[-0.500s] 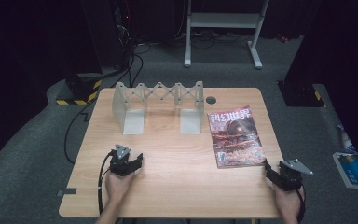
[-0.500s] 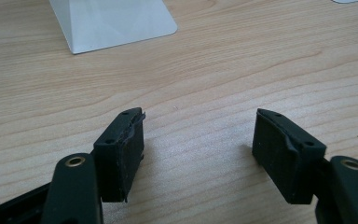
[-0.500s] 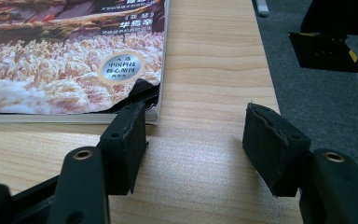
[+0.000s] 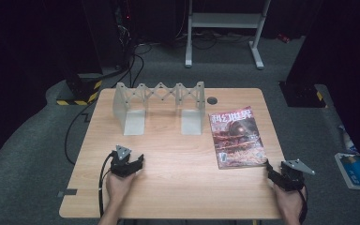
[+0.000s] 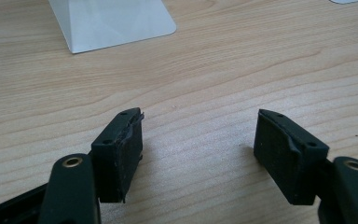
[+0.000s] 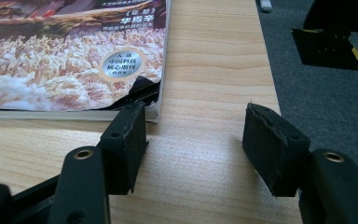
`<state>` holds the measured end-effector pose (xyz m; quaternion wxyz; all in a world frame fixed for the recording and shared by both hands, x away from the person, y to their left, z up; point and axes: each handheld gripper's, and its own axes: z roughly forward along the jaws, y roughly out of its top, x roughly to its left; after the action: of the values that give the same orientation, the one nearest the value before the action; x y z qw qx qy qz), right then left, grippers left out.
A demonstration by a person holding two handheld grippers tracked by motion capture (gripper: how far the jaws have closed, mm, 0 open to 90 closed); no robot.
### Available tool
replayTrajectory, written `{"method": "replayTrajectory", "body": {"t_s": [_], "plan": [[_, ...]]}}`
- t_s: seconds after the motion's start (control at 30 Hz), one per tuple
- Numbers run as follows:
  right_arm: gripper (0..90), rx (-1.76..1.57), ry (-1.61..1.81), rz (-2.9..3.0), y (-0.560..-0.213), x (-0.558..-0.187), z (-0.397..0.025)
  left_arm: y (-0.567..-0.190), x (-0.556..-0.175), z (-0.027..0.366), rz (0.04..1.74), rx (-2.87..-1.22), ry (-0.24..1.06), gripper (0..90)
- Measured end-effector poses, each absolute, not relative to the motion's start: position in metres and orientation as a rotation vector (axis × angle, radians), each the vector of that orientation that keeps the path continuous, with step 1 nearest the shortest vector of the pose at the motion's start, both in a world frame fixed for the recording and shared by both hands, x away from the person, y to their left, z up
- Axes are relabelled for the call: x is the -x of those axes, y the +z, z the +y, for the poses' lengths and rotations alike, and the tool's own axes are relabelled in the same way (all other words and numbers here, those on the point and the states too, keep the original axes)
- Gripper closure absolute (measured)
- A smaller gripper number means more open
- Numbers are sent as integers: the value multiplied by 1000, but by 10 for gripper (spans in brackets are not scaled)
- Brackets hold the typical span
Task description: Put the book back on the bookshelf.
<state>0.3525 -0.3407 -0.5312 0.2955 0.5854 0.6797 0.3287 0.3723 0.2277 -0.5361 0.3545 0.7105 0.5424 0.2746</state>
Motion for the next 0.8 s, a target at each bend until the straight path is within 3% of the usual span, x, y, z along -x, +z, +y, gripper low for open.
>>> {"method": "replayTrajectory", "body": {"t_s": [0.33, 0.8], "plan": [[411, -1554, 870, 1817, -531, -353, -340, -537, -372, 225, 1397, -1833, 716, 310], [504, -1557, 881, 1827, -529, -351, -342, -537, -371, 225, 1392, -1835, 713, 309]]}}
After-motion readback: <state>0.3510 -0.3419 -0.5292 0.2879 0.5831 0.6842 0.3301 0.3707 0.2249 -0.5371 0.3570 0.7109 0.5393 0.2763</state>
